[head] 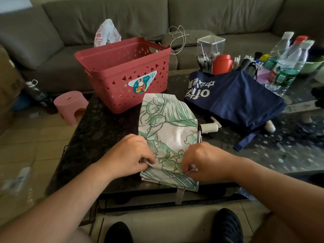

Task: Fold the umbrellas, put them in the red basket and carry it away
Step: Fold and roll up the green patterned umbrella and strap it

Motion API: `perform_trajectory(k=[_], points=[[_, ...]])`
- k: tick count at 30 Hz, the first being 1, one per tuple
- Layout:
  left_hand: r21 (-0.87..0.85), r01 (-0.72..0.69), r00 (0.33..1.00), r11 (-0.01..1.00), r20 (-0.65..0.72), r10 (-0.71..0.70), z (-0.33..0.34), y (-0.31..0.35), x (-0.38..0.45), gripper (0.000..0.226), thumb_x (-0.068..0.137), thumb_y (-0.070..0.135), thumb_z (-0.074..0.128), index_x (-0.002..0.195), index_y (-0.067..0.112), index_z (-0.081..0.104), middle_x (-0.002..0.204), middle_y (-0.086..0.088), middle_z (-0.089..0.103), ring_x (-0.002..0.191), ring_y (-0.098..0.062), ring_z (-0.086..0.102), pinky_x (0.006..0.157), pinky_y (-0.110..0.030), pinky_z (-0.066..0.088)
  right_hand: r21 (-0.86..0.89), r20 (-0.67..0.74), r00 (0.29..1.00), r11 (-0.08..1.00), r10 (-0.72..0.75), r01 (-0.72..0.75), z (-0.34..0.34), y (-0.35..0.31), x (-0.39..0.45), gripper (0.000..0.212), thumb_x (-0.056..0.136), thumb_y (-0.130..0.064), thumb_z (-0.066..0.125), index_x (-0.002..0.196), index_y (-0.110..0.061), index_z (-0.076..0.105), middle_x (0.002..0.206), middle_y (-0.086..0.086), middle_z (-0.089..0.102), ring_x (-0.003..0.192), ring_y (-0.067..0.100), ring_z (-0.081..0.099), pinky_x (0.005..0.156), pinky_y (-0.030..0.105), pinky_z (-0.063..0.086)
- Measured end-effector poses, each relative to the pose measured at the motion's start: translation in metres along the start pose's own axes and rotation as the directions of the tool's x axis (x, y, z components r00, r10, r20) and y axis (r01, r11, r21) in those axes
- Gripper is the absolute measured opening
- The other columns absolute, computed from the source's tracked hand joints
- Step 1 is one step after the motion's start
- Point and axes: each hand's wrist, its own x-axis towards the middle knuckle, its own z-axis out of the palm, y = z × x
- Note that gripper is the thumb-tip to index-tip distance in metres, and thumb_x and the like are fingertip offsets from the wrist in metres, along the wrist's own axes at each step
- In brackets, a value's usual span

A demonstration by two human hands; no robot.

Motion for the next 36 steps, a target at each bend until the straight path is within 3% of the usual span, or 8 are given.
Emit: perform_trajectory(k=[8,14,19,23,28,31,34,36], points=[[-0.011,-0.008,1.000,1.000,0.018,0.009,-0.001,0.008,-0.005,0.017,0.073,0.020,0.081,0.076,0.033,0.071,0.097,0.019,0.069,0.096,-0.003,0.062,0.090,-0.031,0.053,-0.008,0.024,0.999,0.999,0.031,-0.031,-0.005,0.000,0.001,0.010,0.077,-0.027,0.069,0.084,-0.031,0.075,0.076,-0.019,0.065,0.076,0.002,0.058,0.073,0.034,0.054],[0.007,-0.007,1.000,1.000,-0.027,0.007,0.002,0.008,-0.009,0.028,0.072,0.010,0.082,0.088,0.032,0.073,0.091,0.016,0.059,0.086,-0.007,0.058,0.080,-0.031,0.054,0.045,0.022,1.000,0.999,0.020,-0.021,-0.013,-0.005,-0.001,0.008,0.077,-0.023,0.074,0.082,-0.029,0.074,0.069,-0.020,0.059,0.075,0.005,0.059,0.071,0.024,0.050],[-0.149,0.181,0.974,0.972,-0.110,-0.198,-0.001,0.010,-0.015,0.031,0.076,0.022,0.078,0.099,0.041,0.072,0.085,0.017,0.051,0.080,-0.003,0.055,0.067,-0.025,0.050,0.078,-0.027,1.000,0.997,0.016,-0.014,-0.014,-0.004,-0.001,0.009,0.074,-0.022,0.071,0.078,-0.029,0.071,0.070,-0.015,0.063,0.073,0.007,0.060,0.068,0.020,0.048],[-0.236,0.245,0.962,0.940,-0.060,-0.265,-0.003,0.007,-0.024,0.025,0.078,0.031,0.083,0.099,0.041,0.073,0.085,0.017,0.062,0.083,-0.007,0.063,0.072,-0.032,0.056,0.090,-0.060,0.998,0.996,0.029,-0.024,-0.020,-0.003,-0.002,0.013,0.071,-0.016,0.075,0.076,-0.027,0.071,0.070,-0.011,0.065,0.071,0.010,0.061,0.068,0.015,0.045],[-0.348,0.294,0.920,0.890,-0.149,-0.362,-0.004,0.010,-0.027,0.028,0.076,0.023,0.091,0.096,0.038,0.078,0.087,0.015,0.071,0.086,-0.009,0.070,0.077,-0.019,0.054,0.101,-0.104,0.992,0.993,0.069,-0.058,-0.025,-0.002,-0.002,0.014,0.071,-0.017,0.080,0.074,-0.028,0.070,0.071,-0.013,0.065,0.075,0.006,0.061,0.068,0.012,0.044],[-0.555,0.377,0.849,0.741,-0.113,-0.516,-0.004,0.016,-0.026,0.029,0.076,0.015,0.093,0.097,0.032,0.080,0.088,0.010,0.075,0.083,-0.008,0.070,0.077,-0.016,0.054,0.118,-0.122,0.988,0.990,0.091,-0.076,-0.029,0.000,-0.002,0.017,0.071,-0.017,0.082,0.073,-0.027,0.069,0.072,-0.012,0.066,0.077,0.007,0.062,0.067,0.015,0.046],[-0.826,0.403,0.748,0.394,0.049,-0.662,-0.004,0.018,-0.024,0.028,0.082,0.009,0.088,0.103,0.025,0.078,0.092,0.000,0.078,0.083,-0.011,0.069,0.080,-0.023,0.056,0.130,-0.133,0.985,0.987,0.109,-0.092,-0.033,-0.001,-0.002,0.019,0.071,-0.017,0.083,0.073,-0.029,0.069,0.072,-0.011,0.066,0.082,0.008,0.062,0.069,0.014,0.046],[-0.882,0.420,0.691,0.214,0.159,-0.705,-0.002,0.019,-0.023,0.025,0.088,0.006,0.081,0.108,0.020,0.075,0.090,-0.005,0.078,0.078,-0.015,0.066,0.073,-0.027,0.054,0.128,-0.129,0.985,0.987,0.111,-0.095,-0.033,-0.002,-0.002,0.019,0.072,-0.017,0.083,0.073,-0.029,0.069,0.072,-0.011,0.066,0.082,0.009,0.062,0.069,0.016,0.047]])
